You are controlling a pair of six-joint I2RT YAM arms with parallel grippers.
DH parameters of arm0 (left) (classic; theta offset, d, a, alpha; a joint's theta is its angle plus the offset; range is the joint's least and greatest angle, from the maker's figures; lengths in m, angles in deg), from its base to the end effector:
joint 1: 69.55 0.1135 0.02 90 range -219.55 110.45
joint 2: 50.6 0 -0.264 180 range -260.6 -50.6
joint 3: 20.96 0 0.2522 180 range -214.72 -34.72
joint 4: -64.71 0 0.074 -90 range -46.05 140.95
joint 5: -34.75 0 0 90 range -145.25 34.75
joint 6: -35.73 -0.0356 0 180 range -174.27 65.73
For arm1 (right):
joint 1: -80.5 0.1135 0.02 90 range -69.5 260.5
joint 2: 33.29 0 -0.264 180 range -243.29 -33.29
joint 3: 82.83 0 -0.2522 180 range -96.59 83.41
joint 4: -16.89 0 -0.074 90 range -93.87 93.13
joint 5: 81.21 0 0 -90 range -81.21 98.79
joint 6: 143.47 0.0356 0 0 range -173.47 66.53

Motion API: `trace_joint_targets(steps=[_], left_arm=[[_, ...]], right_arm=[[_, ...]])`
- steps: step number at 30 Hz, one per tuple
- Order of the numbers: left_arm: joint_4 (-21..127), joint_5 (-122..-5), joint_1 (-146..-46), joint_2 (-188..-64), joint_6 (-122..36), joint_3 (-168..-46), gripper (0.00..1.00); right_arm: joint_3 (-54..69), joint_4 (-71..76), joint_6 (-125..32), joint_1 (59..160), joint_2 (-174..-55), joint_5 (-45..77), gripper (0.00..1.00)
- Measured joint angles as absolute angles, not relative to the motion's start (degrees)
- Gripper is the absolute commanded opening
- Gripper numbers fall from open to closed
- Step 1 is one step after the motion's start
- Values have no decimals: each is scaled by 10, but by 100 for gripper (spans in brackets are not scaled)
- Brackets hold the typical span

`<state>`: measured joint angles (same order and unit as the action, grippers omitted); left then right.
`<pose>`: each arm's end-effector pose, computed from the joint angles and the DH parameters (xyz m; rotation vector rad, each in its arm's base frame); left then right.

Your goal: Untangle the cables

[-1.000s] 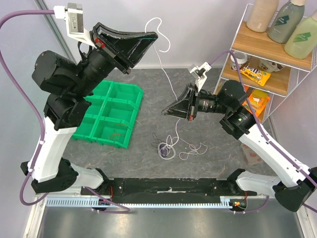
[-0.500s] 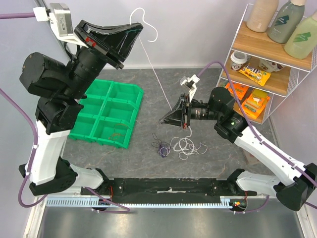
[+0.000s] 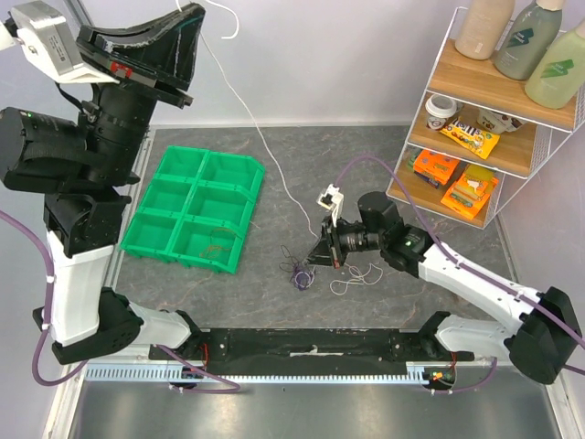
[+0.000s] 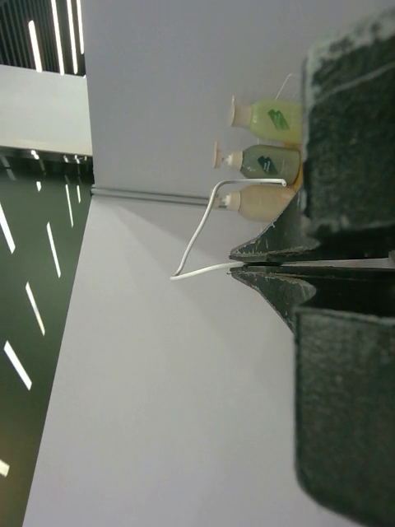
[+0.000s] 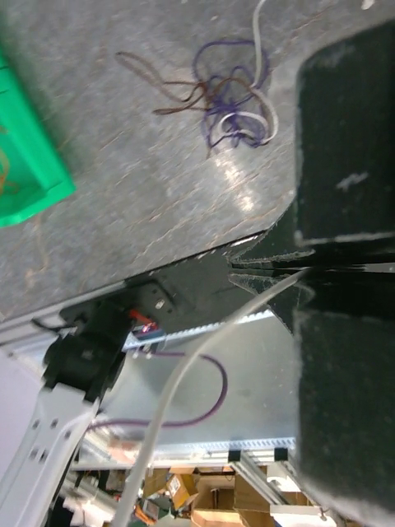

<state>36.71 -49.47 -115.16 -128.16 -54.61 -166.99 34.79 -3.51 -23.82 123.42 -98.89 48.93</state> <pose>0.0997 -0.0968 0.6769 0.2556 0.8505 -0.6953 0.1715 0.1908 0.2992 -0.7575 2.0726 1.4629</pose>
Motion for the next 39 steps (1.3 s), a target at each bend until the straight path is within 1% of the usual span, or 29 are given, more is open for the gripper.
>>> trace_joint_targets(steps=[6, 19, 20, 21, 23, 25, 26, 27, 31, 34, 36, 38, 39], left_arm=[[375, -461, -1152, -1277, -592, -1665, 2], [368, -391, -1153, -1279, -737, -1656, 2], [367, -389, -1153, -1279, -744, -1656, 2], [366, -387, -1153, -1280, -752, -1656, 2], [372, -385, -1153, -1282, -765, -1656, 2], [408, -377, -1152, -1281, -776, -1656, 2], [417, -374, -1152, -1278, -778, -1656, 2], [431, -373, -1152, -1273, -780, -1655, 2], [470, -361, -1152, -1234, -781, -1618, 2], [492, -348, -1151, -1205, -784, -1579, 2], [504, -338, -1151, -1194, -792, -1561, 2], [514, -326, -1150, -1195, -803, -1551, 2], [517, -317, -1150, -1199, -810, -1549, 2]], right_arm=[[399, -29, -252, 1234, -1017, 455, 0], [400, 32, -266, 1235, -1090, 412, 0], [400, 36, -268, 1235, -1098, 412, 2], [400, 40, -269, 1235, -1103, 412, 7], [401, 36, -273, 1235, -1106, 407, 11], [412, 12, -276, 1235, -1106, 397, 18], [419, -2, -276, 1235, -1105, 391, 27], [424, -15, -276, 1235, -1104, 387, 34], [434, -58, -274, 1235, -1068, 377, 53], [428, -70, -273, 1235, -1016, 370, 55], [413, -77, -273, 1235, -989, 366, 61], [390, -84, -271, 1235, -973, 358, 73], [381, -86, -270, 1235, -968, 357, 78]])
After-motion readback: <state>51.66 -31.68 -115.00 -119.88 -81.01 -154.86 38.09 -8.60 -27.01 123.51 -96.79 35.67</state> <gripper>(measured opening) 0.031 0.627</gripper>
